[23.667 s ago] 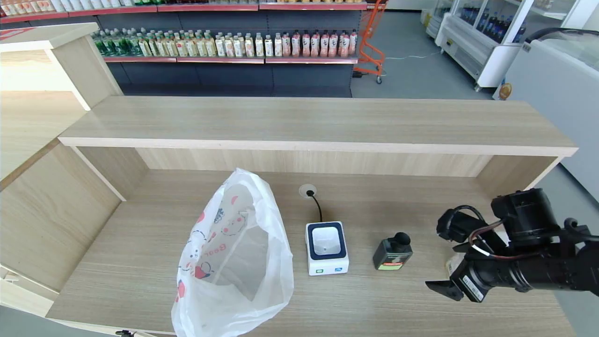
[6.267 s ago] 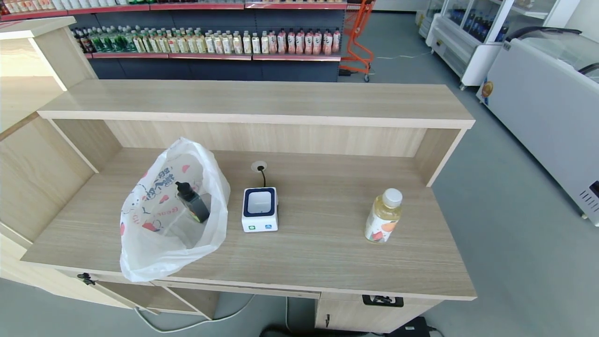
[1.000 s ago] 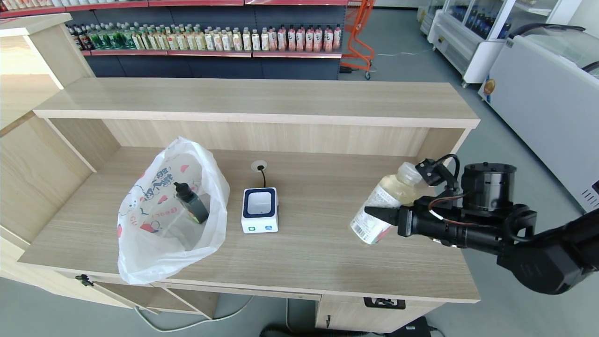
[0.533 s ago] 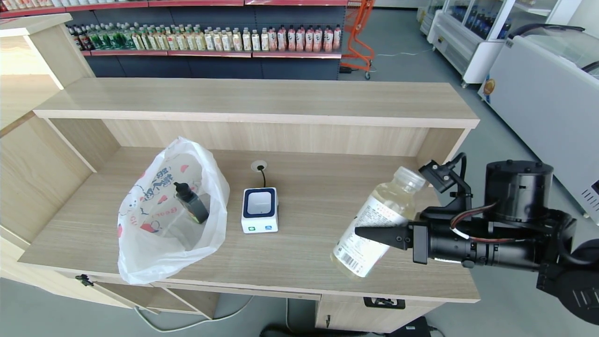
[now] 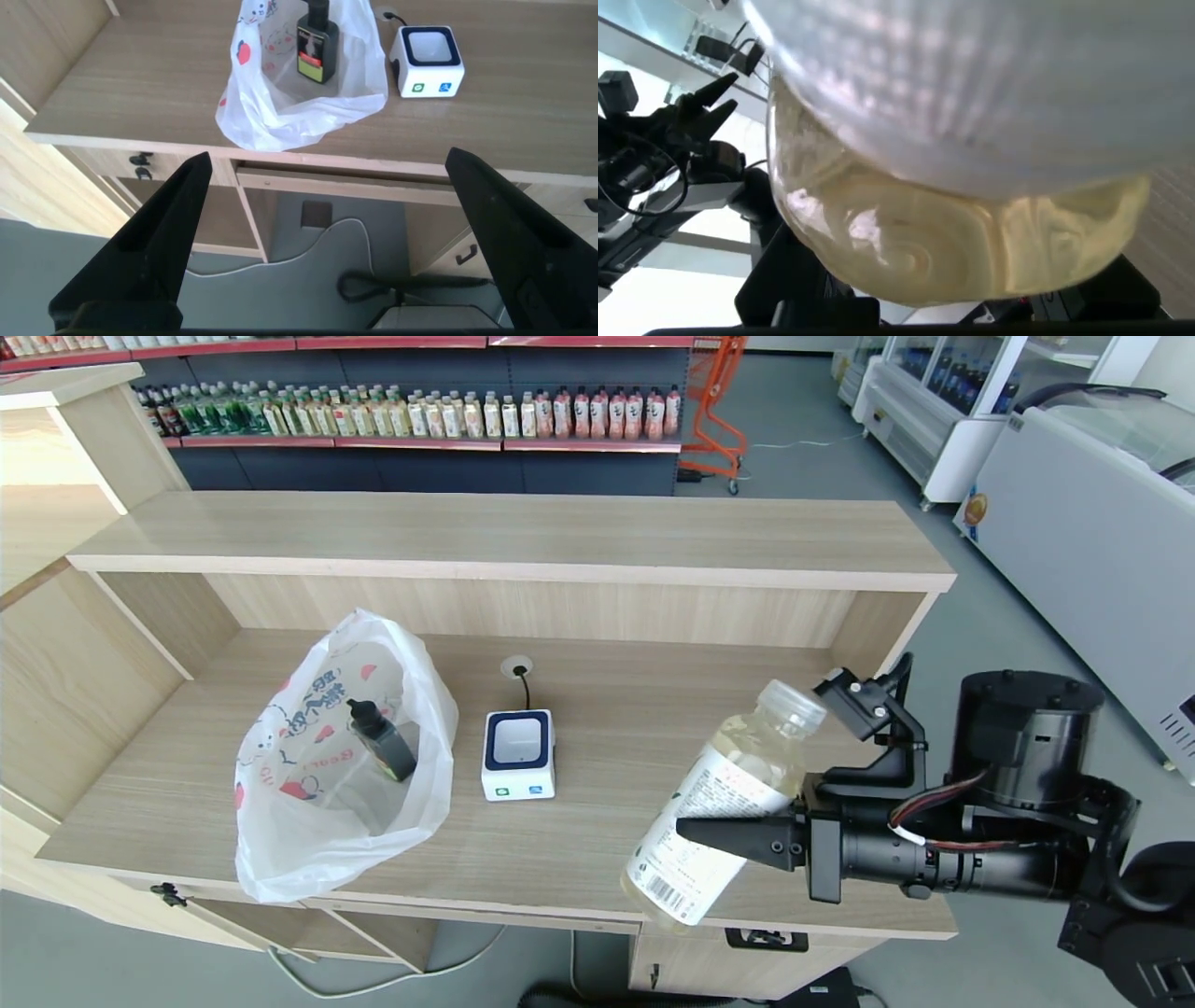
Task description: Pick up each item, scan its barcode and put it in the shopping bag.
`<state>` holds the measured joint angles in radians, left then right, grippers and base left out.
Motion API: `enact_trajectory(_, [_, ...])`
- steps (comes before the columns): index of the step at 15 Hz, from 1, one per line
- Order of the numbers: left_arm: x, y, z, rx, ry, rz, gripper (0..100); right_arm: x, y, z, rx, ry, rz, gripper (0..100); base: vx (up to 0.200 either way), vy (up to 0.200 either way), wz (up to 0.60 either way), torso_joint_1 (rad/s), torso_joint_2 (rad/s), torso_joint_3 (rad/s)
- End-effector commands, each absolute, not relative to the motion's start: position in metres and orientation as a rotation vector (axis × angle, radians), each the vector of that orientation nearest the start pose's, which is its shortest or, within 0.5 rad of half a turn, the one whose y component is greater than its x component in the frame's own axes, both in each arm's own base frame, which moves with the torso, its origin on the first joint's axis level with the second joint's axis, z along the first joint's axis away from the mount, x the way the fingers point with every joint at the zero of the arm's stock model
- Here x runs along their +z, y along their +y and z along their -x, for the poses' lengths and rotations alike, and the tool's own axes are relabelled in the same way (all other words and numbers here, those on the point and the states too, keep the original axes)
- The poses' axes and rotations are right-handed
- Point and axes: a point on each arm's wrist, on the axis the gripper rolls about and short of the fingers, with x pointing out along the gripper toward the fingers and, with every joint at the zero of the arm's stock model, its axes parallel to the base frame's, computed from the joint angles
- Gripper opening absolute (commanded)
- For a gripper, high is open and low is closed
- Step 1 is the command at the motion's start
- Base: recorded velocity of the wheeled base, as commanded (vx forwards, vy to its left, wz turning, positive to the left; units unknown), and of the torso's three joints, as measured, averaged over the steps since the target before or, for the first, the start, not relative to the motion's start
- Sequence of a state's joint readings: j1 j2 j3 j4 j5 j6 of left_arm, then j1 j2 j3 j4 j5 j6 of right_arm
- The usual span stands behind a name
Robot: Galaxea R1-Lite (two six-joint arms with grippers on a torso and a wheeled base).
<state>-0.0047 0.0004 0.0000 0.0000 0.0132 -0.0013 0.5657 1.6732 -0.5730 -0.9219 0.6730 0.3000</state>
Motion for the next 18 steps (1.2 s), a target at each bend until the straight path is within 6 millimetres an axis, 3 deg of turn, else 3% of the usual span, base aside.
enact_trajectory(1, [0.075,0.0,0.023,0.009,0.0,0.002,100,0.154,0.165,-0.223,1.212,0.39,-0.268,0,0.0,0.0,0.0,0.0,0.0,0.0])
enact_trajectory(13, [0.075,0.0,0.023,0.009,0.0,0.002,100,0.157,0.166,-0.222,1.214,0.355,-0.239,0,0.0,0.0,0.0,0.0,0.0,0.0])
enact_trajectory(15, [0.075,0.0,0.023,0.009,0.0,0.002,100,0.164,0.132,-0.224,1.01,0.202,-0.087,0,0.0,0.0,0.0,0.0,0.0,0.0])
enact_trajectory(18, [0.075,0.0,0.023,0.009,0.0,0.002,100,0.174,0.052,-0.224,0.653,0.041,0.251,0,0.0,0.0,0.0,0.0,0.0,0.0])
